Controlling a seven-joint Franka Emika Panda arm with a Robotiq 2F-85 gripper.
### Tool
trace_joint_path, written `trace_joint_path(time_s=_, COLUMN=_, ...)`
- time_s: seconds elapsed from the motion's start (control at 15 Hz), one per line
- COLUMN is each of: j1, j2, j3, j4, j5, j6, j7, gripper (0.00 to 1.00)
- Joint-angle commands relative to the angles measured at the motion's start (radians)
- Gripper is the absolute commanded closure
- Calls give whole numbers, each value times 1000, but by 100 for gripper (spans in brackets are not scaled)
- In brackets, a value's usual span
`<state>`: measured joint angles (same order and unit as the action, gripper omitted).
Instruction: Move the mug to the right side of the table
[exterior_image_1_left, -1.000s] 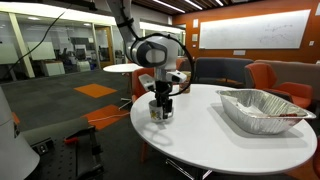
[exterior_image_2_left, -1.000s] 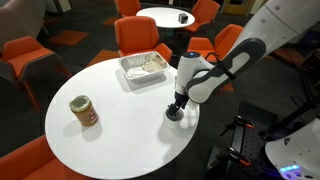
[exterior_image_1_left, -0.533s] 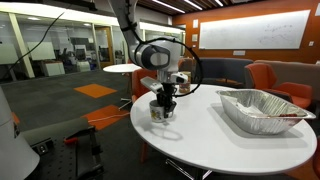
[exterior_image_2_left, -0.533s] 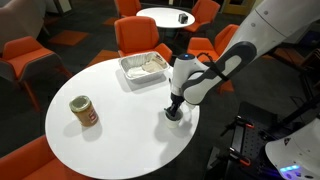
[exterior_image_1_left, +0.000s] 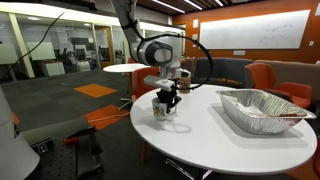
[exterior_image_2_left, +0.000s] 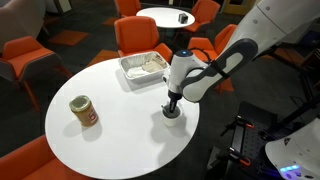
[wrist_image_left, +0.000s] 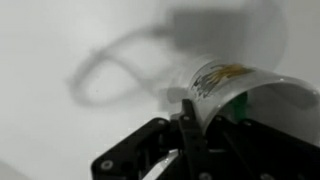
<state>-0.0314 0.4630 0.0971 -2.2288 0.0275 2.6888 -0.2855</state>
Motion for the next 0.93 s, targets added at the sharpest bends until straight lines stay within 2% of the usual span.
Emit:
trace_joint_path(time_s=0.0, j1=-39, j2=-15, j3=26, j4=59, j5=-68, j6=-51, j7=-156, gripper=97)
trace_joint_path(time_s=0.53, j1=-117, j2=83, j3=128, j4=290, j5=-111, j6=-117, j7=-566, gripper=97)
trace_joint_path(time_s=0.87, j1=-188, j2=145, j3=139, j4=400, j5=-106, j6=-217, j7=-909, gripper=97)
